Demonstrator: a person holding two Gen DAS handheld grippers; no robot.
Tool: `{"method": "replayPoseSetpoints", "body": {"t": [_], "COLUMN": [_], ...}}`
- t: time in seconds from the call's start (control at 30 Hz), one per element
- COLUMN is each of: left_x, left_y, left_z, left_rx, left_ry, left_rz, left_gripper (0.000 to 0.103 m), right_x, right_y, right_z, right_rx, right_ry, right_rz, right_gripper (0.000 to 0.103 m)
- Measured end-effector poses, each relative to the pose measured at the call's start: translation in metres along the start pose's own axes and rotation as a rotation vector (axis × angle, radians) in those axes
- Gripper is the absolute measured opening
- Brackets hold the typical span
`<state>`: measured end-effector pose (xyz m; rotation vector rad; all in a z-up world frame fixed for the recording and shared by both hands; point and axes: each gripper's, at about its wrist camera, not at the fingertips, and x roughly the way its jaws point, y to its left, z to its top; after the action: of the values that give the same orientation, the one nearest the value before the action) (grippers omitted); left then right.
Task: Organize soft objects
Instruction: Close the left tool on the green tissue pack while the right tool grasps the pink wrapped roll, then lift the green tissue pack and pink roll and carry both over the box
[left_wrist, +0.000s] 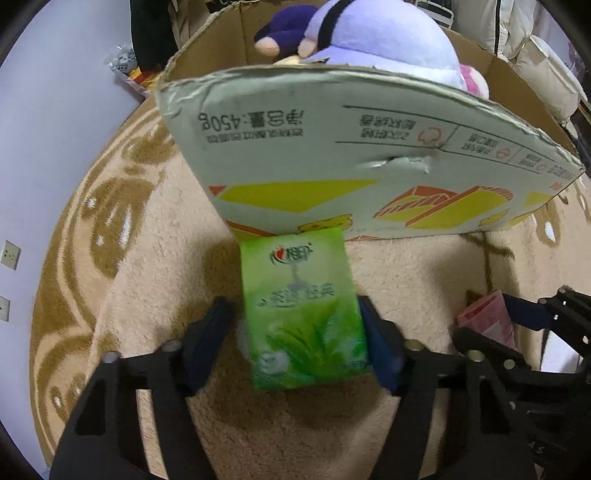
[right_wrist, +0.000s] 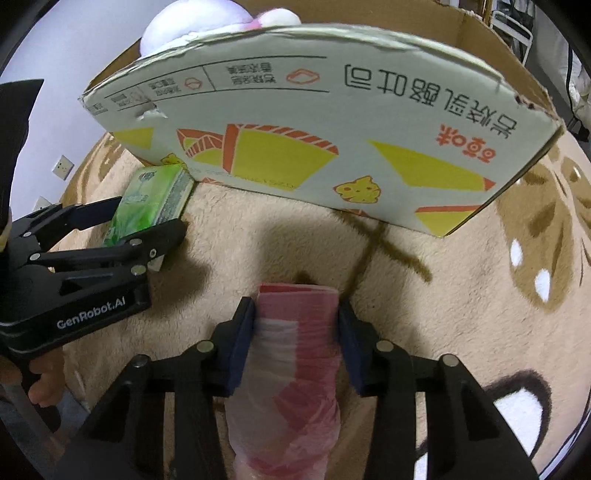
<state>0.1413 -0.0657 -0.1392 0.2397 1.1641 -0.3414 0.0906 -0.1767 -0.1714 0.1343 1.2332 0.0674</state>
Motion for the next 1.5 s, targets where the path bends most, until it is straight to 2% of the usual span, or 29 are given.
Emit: {"method": "replayPoseSetpoints", "body": {"t": [0.03, 0.23, 0.4, 0.47, 0.5, 0.63, 0.83, 1.07, 1.23, 1.5], "left_x": [-0.001, -0.010, -0.031, -0.042, -0.048, -0.075, -0.106, -0.136, -0.158, -0.175], "left_y": [-0.001, 0.002, 0.011, 0.015, 0.017, 0.018, 0.018, 0.017, 0.014, 0.015], "left_z": [-0.002, -0.011, -0.021, -0.025, -0.026, -0.032, -0.031, -0.032, -0.032, -0.024], "left_rx": [-0.005, -0.015, -0.067, -0.087, -0.093, -0.103, -0.115, -0.095, -0.088, -0.075], "left_ry": [0.000, -0.012, -0.076, -0.108, -0.124, -0.197, -0.297, -0.410, -0.489, -0.557], "left_rz": [-0.012, 0.011, 0.027, 0.032, 0.039, 0.065, 0.091, 0.145, 0.176, 0.182], "left_gripper": [0.053, 0.053, 0.053, 0.053, 0.053, 0.053, 0.053, 0.053, 0.053, 0.053], "right_x": [-0.001, -0.008, -0.022, -0.029, -0.034, -0.055, -0.081, -0.143, -0.178, -0.204], "right_y": [0.001, 0.000, -0.010, -0.016, -0.017, -0.027, -0.034, -0.048, -0.043, -0.031], "right_z": [0.000, -0.003, 0.008, 0.009, 0.011, 0.013, 0.009, 0.003, 0.003, 0.008], "right_rx": [-0.004, 0.010, 0.046, 0.065, 0.074, 0.102, 0.121, 0.108, 0.095, 0.064], "right_ry": [-0.002, -0.035, -0.124, -0.157, -0.181, -0.266, -0.360, -0.538, -0.638, -0.711], "right_rz": [-0.002, 0.009, -0.012, -0.012, -0.013, -0.011, -0.018, -0.060, -0.102, -0.165], "right_gripper": [0.046, 0.044, 0.041, 0.033, 0.024, 0.020, 0.018, 0.018, 0.018, 0.018]}}
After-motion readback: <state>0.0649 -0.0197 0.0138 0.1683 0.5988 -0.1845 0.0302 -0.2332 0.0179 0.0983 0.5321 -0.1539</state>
